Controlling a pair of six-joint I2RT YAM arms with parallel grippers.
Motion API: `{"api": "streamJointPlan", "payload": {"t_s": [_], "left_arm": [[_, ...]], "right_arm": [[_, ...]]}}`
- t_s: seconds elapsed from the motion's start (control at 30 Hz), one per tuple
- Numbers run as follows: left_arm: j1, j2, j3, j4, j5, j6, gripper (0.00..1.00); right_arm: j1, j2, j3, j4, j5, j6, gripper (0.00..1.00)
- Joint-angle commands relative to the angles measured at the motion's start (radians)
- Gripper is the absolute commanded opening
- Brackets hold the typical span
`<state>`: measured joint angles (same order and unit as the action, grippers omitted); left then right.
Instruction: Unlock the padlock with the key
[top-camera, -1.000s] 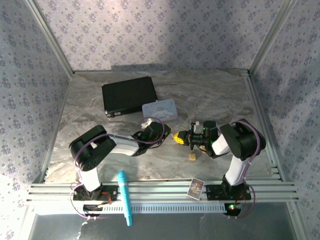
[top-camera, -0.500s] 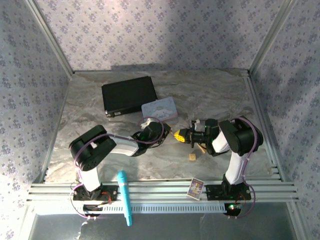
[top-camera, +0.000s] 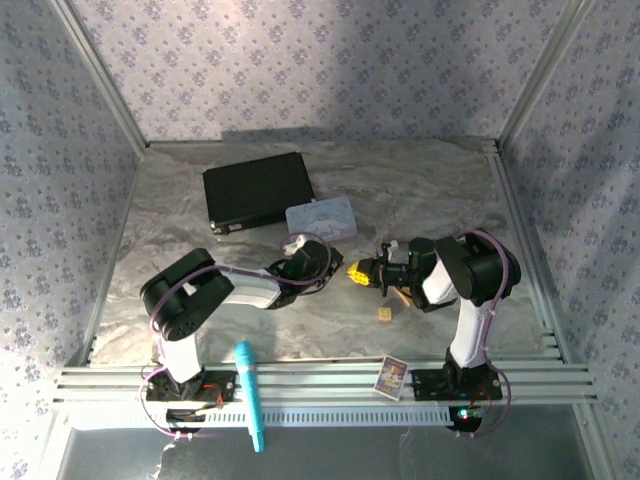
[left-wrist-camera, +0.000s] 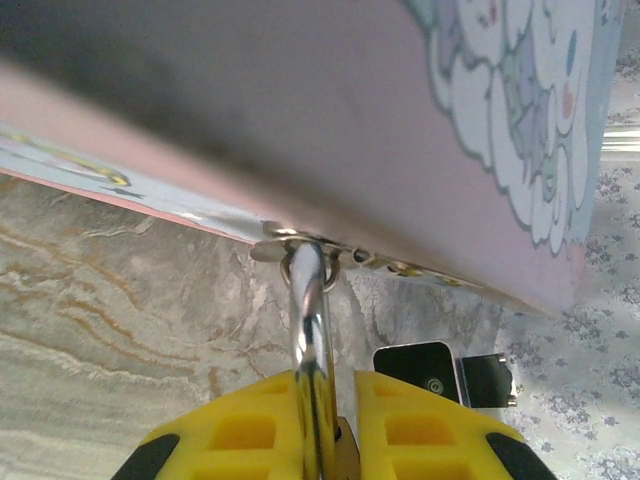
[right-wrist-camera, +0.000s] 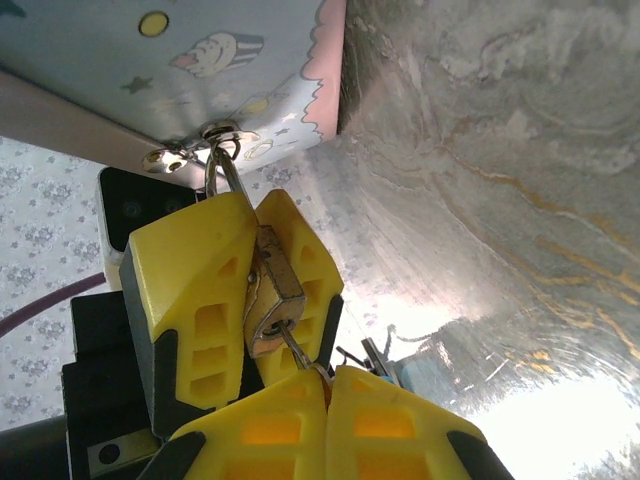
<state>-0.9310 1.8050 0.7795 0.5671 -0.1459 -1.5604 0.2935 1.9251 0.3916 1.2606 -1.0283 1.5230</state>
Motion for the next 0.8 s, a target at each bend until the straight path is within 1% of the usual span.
{"api": "streamJointPlan", "payload": {"t_s": [0.0, 0.13, 0.33, 0.47, 0.5, 0.6, 0.67, 0.77], "left_arm": [[-0.075, 0.017, 0.069, 0.042, 0.254, -0.018, 0.0], [-0.076, 0.02, 0.082, -0.003, 0.267, -0.012, 0.0], [-0.089, 0.028, 0.089, -0.016, 0.274, -0.014, 0.0], [-0.085, 0.037, 0.098, -0.035, 0.282, -0.011, 0.0], [-0.083, 0.037, 0.104, -0.055, 0.286, -0.01, 0.0], [-0.08, 0.04, 0.116, -0.111, 0.287, 0.002, 0.09], [-0.076, 0.043, 0.116, -0.12, 0.286, 0.003, 0.1], [-0.066, 0.048, 0.116, -0.125, 0.285, 0.0, 0.09]], "right_arm": [[0.029, 0.014, 0.065, 0.069, 0.101, 0.012, 0.0], [0.048, -0.01, 0.066, 0.044, 0.13, 0.002, 0.0], [0.042, -0.029, 0.078, 0.015, 0.147, -0.007, 0.0], [0.058, -0.064, 0.065, 0.001, 0.191, -0.016, 0.0], [0.059, -0.079, 0.059, -0.016, 0.202, -0.032, 0.0], [0.066, -0.144, 0.039, -0.13, 0.247, -0.114, 0.0], [0.083, -0.183, 0.035, -0.21, 0.271, -0.168, 0.0], [0.107, -0.222, 0.029, -0.266, 0.302, -0.206, 0.0]]}}
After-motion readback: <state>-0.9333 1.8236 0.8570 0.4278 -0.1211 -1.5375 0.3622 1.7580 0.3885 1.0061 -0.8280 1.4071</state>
